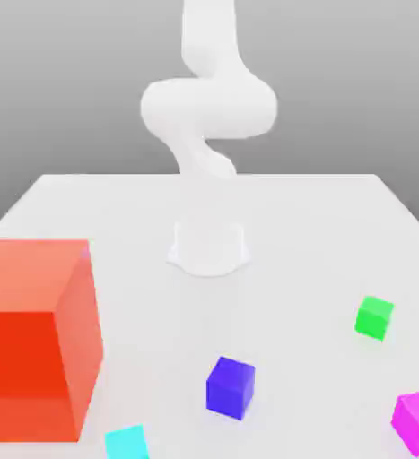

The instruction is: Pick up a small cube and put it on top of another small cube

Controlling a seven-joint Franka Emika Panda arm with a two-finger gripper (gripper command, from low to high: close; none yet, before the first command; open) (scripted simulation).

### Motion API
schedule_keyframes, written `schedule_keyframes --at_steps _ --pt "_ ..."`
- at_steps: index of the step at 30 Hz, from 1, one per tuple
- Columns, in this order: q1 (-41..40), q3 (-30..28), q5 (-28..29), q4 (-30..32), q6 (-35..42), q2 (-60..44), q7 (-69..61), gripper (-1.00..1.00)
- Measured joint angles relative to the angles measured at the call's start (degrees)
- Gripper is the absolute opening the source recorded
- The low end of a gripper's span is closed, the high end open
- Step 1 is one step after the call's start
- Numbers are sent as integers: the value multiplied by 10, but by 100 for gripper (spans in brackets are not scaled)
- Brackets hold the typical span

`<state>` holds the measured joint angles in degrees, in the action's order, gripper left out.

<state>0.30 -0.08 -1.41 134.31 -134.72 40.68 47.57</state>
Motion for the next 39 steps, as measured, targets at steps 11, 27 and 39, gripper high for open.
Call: schedule_keyframes --at_steps 11,27,39 --pt "3 24 -45 114 -133 -234 93 0" --pt "20 17 42 201 -355 -564 272 0" --pt "16 23 35 211 -309 -508 267 -100"
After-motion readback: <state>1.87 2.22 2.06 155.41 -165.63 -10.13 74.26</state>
